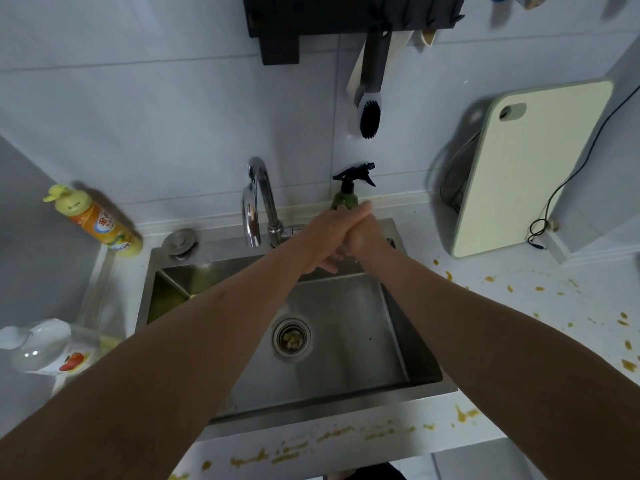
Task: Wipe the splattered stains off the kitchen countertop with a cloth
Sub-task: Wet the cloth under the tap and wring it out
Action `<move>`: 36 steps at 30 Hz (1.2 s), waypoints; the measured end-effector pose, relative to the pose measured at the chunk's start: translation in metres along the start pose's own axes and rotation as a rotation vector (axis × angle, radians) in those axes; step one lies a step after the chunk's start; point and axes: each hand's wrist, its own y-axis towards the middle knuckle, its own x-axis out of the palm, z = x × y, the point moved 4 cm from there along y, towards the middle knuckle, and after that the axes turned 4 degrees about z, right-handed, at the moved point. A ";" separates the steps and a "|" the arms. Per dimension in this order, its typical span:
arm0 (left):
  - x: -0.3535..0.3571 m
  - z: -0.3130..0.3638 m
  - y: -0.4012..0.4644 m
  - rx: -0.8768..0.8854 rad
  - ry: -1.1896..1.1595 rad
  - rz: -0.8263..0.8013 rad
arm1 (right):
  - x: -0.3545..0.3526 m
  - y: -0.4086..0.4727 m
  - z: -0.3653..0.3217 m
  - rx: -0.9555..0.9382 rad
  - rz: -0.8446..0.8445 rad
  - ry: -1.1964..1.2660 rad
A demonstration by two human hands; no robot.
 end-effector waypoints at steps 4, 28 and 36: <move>-0.003 -0.015 0.006 0.001 -0.108 0.100 | -0.015 0.002 0.007 0.278 -0.137 0.351; -0.025 -0.047 -0.096 0.228 -0.146 0.043 | -0.012 -0.124 -0.015 -0.112 0.294 0.308; 0.029 -0.053 -0.114 0.236 -0.224 -0.244 | -0.053 -0.189 0.031 -0.006 0.568 0.420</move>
